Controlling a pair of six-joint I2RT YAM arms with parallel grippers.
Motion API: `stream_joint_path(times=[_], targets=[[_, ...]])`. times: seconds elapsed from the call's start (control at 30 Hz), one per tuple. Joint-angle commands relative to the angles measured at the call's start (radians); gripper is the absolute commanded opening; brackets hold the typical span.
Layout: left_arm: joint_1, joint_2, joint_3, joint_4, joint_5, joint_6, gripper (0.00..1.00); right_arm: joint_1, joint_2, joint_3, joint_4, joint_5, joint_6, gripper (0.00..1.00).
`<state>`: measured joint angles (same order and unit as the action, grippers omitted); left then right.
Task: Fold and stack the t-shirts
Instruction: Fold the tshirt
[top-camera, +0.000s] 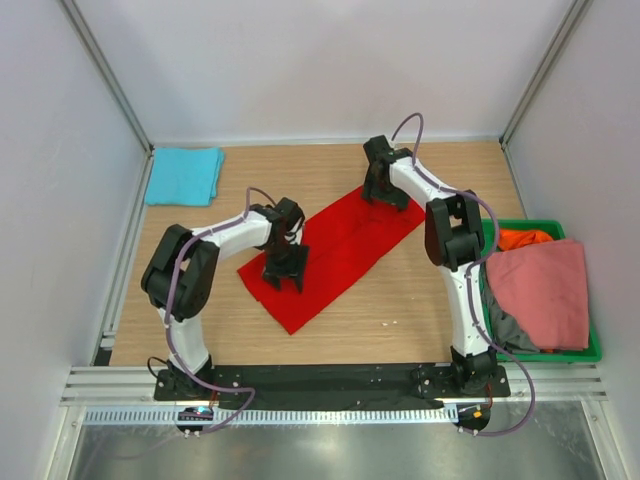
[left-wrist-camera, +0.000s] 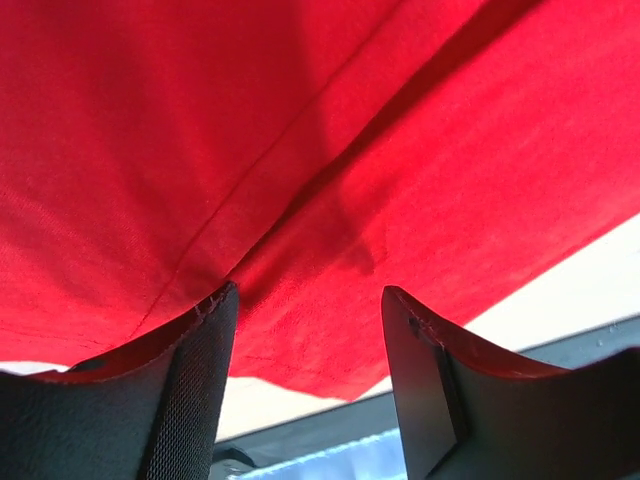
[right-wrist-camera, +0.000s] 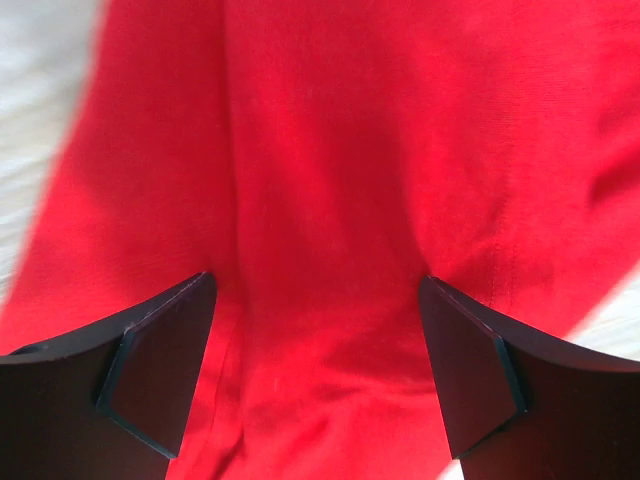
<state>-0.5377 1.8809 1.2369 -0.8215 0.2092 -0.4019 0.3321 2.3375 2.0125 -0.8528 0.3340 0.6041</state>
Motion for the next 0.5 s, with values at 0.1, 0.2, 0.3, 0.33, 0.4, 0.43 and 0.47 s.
stream_joint_path(times=[0.1, 0.2, 0.3, 0.33, 0.4, 0.43, 0.47], targets=[[-0.117, -0.040, -0.119, 0.039, 0.110, -0.141, 0.60, 0.036, 0.058, -0.023, 0.126, 0.022, -0.009, 0.87], [-0.169, -0.057, -0.171, 0.097, 0.176, -0.222, 0.60, 0.064, 0.100, 0.011, 0.149, 0.004, -0.035, 0.87], [-0.217, -0.071, -0.205, 0.157, 0.196, -0.306, 0.60, 0.094, 0.147, 0.048, 0.167, -0.030, -0.061, 0.87], [-0.226, -0.074, -0.215, 0.174, 0.209, -0.336, 0.60, 0.102, 0.157, 0.069, 0.173, -0.039, -0.067, 0.87], [-0.245, -0.078, -0.224, 0.246, 0.229, -0.415, 0.59, 0.125, 0.183, 0.087, 0.192, -0.058, -0.096, 0.87], [-0.249, -0.078, -0.231, 0.275, 0.243, -0.443, 0.60, 0.131, 0.192, 0.106, 0.202, -0.067, -0.105, 0.87], [-0.258, -0.080, -0.237, 0.309, 0.269, -0.471, 0.60, 0.137, 0.201, 0.115, 0.208, -0.091, -0.116, 0.86]])
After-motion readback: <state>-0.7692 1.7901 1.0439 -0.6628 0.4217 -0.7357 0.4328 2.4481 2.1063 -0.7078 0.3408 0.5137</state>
